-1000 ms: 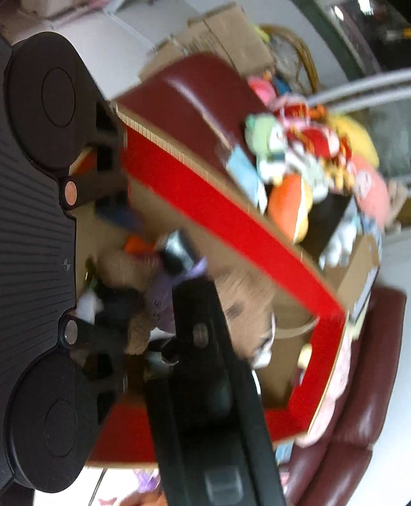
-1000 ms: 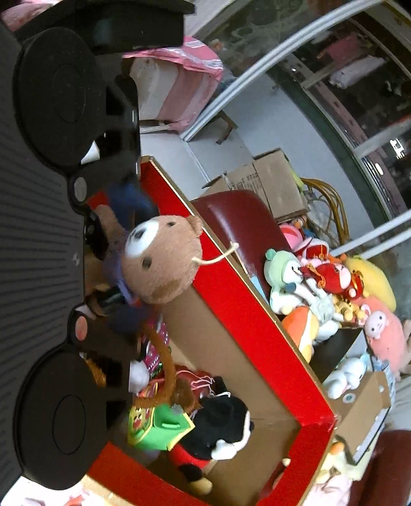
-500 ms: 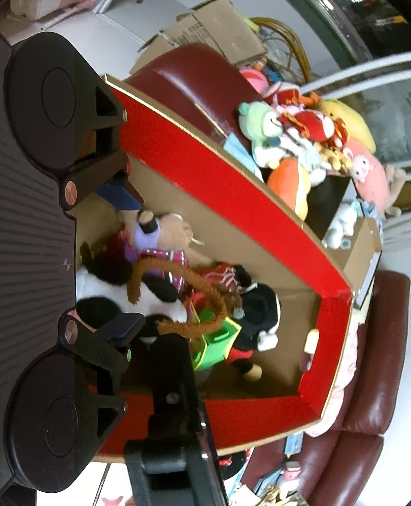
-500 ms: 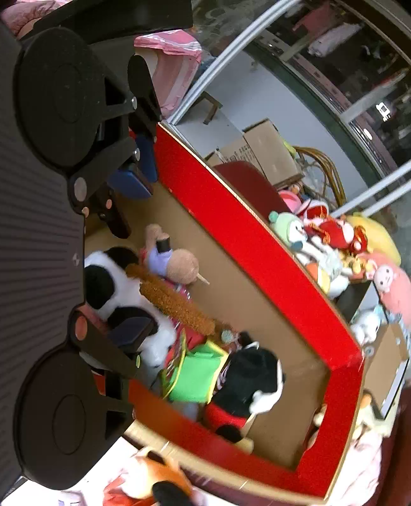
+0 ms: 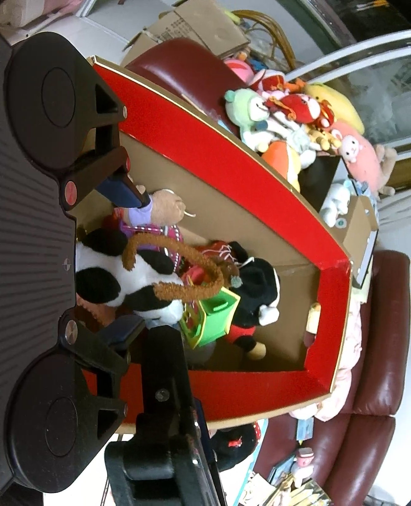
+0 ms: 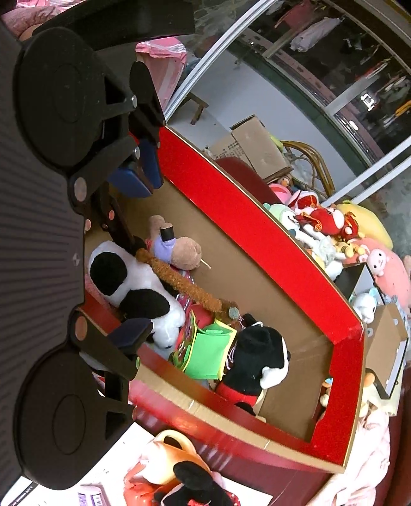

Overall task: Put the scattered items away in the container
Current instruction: 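Open both tools to drop the teddy bear into the red box, then move both tools back over the table toward the tan plush dog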

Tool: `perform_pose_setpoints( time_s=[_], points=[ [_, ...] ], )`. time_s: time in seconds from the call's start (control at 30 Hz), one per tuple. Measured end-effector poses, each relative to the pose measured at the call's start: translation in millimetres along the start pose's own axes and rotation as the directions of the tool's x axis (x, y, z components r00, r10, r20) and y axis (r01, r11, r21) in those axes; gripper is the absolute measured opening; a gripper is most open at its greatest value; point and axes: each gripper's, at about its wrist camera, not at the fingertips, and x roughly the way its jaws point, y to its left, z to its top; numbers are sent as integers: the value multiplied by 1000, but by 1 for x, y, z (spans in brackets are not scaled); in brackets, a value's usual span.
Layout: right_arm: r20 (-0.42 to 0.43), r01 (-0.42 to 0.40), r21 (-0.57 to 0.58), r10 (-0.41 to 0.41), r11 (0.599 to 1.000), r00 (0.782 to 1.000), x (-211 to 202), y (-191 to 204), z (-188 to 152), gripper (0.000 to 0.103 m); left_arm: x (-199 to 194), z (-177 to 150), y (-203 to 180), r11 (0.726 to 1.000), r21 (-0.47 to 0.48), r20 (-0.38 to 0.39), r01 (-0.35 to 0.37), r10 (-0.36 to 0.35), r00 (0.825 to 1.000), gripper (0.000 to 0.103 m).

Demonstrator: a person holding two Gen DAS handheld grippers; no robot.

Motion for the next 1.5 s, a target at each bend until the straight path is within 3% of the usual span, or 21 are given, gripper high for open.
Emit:
perform_pose_setpoints(
  time_s=[0.37,0.67,0.87,1.03,1.13,1.3,1.5],
  points=[
    [78,25,41,-28,999,997,-48,-25,-1,89,-17,14,-38,997,69,58,33,-37,998,88],
    [163,160,190,-191,969,968,-131,-105,-34,90,-29,25,-110,968,214,112,132,-158,981,90],
    [180,274,371,-358,887,916,-185,-172,-82,90,-23,15,-176,908,363,90,209,-257,962,90],
    [156,324,526,-464,786,872,-209,-219,-127,90,7,-4,-228,845,450,-24,288,-311,950,90],
    [129,332,601,-498,727,857,-212,-241,-150,90,27,-16,-255,815,465,-118,346,-330,937,90],
    [77,398,657,-582,640,809,-211,-265,-183,90,39,-31,-290,770,498,-180,400,-359,916,90],
    [27,441,688,-628,576,777,-214,-289,-205,88,49,-39,-339,721,486,-267,494,-415,870,90]
  ],
)
